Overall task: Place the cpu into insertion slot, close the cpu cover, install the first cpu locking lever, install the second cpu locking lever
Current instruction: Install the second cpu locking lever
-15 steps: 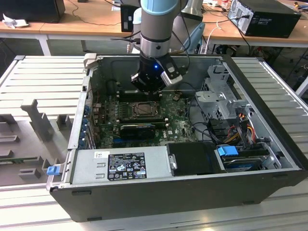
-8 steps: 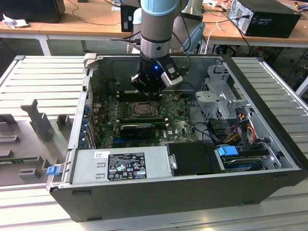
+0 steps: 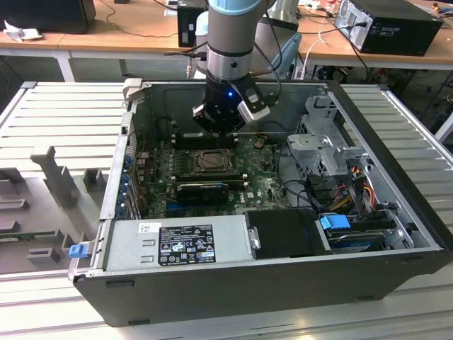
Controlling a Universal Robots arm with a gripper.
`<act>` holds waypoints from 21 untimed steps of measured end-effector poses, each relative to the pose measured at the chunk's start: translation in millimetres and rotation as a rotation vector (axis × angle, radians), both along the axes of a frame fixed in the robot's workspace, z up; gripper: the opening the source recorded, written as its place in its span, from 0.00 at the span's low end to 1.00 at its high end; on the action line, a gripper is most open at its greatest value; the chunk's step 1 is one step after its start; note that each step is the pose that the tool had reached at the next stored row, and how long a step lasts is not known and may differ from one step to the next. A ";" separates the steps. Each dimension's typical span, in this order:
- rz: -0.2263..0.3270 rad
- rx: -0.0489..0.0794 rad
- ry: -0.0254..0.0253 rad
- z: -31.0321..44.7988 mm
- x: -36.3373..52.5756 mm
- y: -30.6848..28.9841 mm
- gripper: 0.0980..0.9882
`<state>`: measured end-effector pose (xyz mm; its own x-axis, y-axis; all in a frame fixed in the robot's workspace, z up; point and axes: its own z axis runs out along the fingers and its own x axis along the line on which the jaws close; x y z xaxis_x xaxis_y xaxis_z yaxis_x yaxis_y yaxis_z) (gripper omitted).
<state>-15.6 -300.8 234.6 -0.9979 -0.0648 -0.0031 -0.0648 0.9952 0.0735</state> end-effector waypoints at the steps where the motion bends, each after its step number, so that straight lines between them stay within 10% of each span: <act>1: 0.000 0.000 0.0000 2.7 0.0 0.0 0.01; 21: -0.001 0.000 0.0000 11.6 0.0 -14.3 0.01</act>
<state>-15.6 -315.0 246.2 -0.9979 -0.0642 -0.0031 -0.0643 0.9952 0.0735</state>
